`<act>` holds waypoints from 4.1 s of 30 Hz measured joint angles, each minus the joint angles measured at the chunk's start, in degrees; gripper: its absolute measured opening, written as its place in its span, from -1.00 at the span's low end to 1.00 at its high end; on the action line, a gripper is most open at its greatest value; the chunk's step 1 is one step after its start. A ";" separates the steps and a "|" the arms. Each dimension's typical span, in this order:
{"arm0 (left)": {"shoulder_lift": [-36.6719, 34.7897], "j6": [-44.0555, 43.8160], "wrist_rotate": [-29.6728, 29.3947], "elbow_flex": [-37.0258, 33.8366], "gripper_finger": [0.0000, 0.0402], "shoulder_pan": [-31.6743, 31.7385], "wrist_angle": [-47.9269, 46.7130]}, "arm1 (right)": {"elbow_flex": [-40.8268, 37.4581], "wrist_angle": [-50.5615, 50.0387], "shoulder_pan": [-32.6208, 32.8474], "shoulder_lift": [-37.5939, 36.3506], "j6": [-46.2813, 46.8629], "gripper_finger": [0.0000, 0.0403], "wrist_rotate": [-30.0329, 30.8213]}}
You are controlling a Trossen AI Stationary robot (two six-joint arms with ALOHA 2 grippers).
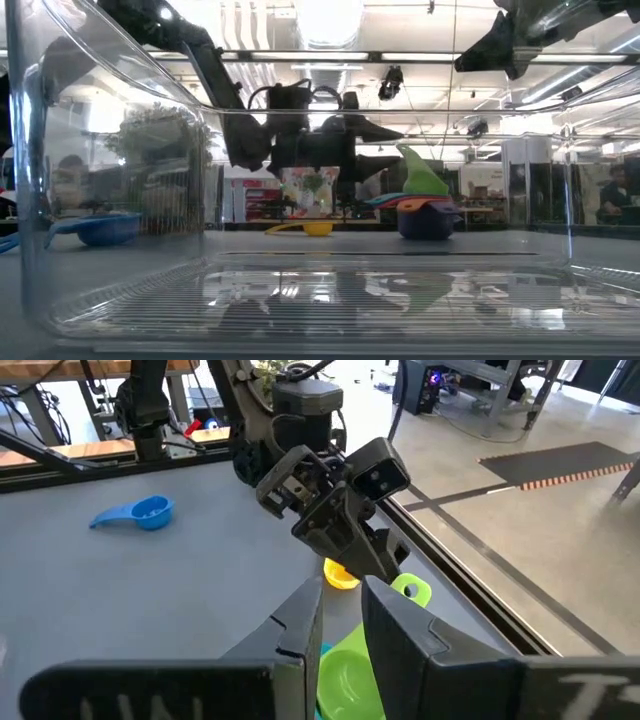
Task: Nest measuring cups in basket
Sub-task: Stack the green measuring cup on the light blue measuring cup
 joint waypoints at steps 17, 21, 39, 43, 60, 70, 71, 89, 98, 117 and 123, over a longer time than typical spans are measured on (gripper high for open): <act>-18.54 34.15 -7.77 0.00 0.02 0.20 -38.14 | -1.46 0.14 0.00 0.02 -0.50 -0.69 0.00; -24.05 50.57 -16.98 0.04 0.02 -2.29 -48.94 | -2.70 2.36 -0.04 0.02 -1.29 -0.71 0.02; -22.57 96.59 -38.24 0.86 0.02 -13.38 -50.07 | -3.87 5.02 -0.02 -0.02 -1.53 -0.72 0.04; -20.88 98.92 -38.30 3.86 0.02 -13.51 -51.20 | -3.87 5.26 -0.02 -0.02 -1.50 -0.72 0.04; -3.65 105.34 -36.55 43.78 0.02 -13.29 -98.11 | -3.87 4.76 -0.02 -0.19 -2.16 -0.72 0.04; 7.08 109.03 -39.19 58.77 0.03 -12.97 -108.70 | -3.89 3.07 0.00 -3.77 -2.67 -0.72 0.02; 6.92 109.11 -39.41 57.91 0.04 -12.99 -107.38 | -3.89 2.56 0.00 -4.09 -2.65 -0.72 0.01; 6.73 106.42 -43.10 58.56 0.17 -12.09 -105.83 | -4.35 0.37 0.00 -5.68 -2.52 -0.72 0.02; 6.78 107.71 -43.80 58.55 0.09 -11.50 -105.83 | -5.46 0.41 0.00 -5.68 -2.32 -0.72 0.02; 6.86 102.43 -41.63 58.45 -0.82 -10.87 -109.59 | -5.81 0.47 0.00 -5.70 -1.77 -0.72 0.02; 6.88 100.20 -40.97 58.40 -0.98 -10.89 -109.96 | -5.99 1.57 0.00 -5.70 -1.77 -0.72 0.02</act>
